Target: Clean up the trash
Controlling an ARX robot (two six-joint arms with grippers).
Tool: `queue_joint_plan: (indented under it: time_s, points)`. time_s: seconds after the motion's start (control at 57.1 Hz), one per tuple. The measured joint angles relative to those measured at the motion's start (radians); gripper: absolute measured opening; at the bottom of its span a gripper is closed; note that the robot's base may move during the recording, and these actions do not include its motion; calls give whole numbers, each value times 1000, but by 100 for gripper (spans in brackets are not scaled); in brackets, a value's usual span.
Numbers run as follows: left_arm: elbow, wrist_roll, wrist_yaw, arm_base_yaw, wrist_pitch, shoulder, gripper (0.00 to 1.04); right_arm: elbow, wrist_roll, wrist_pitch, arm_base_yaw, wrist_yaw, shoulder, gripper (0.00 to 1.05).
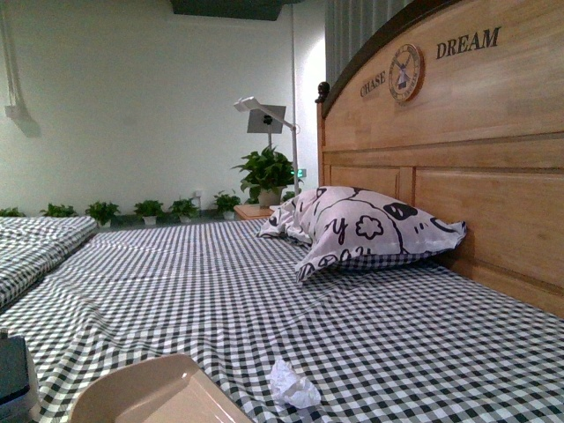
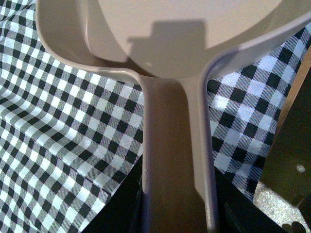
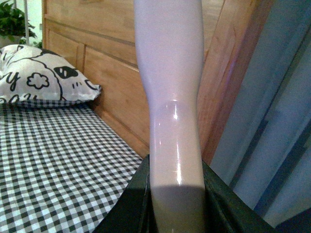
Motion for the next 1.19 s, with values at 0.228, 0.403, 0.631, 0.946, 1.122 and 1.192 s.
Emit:
queue_joint_plan:
  time_s: [0.228,0.403,0.631,0.946,1.122,1.192]
  points:
    - [2,0,0,0,0,3,27,66,67,-203,-28,-82,37,21]
    - [2,1,0,0,0,5,27,238,124,-354,-134,-380,376,21]
    - [2,1,0,0,0,5,27,450,113,-249,-184,-500,826,21]
    - [2,2,0,0,0,5,27,607,146,-225,-179,-551,1187,21]
    - [2,2,0,0,0,5,27,633,187,-207,-179,-567,1292,21]
    - [2,2,0,0,0,5,27,636,195,-198,-175,-579,1308,21]
